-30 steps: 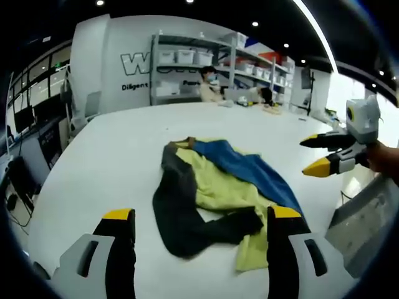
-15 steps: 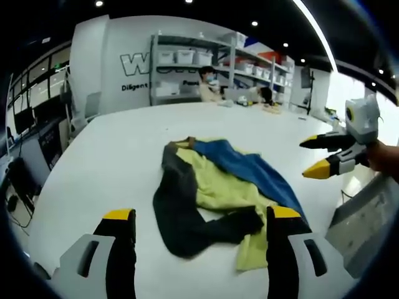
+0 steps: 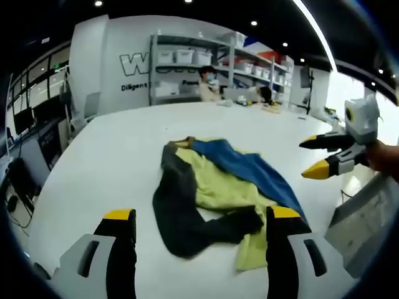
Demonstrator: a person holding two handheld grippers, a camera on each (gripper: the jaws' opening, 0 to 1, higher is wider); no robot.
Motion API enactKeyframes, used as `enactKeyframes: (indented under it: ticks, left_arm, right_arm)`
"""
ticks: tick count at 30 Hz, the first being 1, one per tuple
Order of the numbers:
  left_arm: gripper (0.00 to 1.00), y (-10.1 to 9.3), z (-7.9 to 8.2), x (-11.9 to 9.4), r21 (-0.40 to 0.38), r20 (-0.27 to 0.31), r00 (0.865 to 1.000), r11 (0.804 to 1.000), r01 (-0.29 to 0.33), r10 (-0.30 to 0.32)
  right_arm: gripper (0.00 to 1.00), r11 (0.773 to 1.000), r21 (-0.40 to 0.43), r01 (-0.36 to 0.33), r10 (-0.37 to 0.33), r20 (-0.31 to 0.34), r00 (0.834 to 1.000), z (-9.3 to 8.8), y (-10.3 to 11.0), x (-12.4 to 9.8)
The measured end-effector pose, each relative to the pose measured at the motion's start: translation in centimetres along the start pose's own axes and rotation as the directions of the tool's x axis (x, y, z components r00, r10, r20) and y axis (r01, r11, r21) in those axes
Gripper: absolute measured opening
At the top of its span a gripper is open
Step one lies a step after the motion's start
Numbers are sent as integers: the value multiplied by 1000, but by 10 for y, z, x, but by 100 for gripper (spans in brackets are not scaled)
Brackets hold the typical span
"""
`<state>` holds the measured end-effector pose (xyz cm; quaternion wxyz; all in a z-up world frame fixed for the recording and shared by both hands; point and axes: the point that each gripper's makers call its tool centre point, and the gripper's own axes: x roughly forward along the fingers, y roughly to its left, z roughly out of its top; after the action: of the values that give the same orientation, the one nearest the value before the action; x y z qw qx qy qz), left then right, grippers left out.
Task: Fold the garment on the visible template until the final outline fits inside the template.
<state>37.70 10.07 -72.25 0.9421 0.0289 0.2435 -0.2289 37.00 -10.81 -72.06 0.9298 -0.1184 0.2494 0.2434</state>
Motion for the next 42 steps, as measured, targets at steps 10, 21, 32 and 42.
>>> enactKeyframes:
  ticks: [10, 21, 32, 42]
  left_arm:
    - [80, 0, 3, -1, 0, 12, 1000, 1000, -1, 1]
    - [79, 0, 3, -2, -1, 11, 1000, 1000, 0, 0]
    - [79, -2, 4, -2, -3, 13, 1000, 1000, 9, -9]
    - [78, -2, 6, -2, -6, 19, 1000, 1000, 11, -10]
  right_arm:
    - [65, 1000, -9, 5, -5, 4, 1000, 2, 0, -1]
    - [64, 1000, -13, 11, -11, 5, 1000, 2, -2, -1]
    - [64, 1000, -8, 26, -26, -1, 1000, 1, -5, -2]
    - [64, 999, -13, 29, -29, -4, 1000, 0, -6, -2]
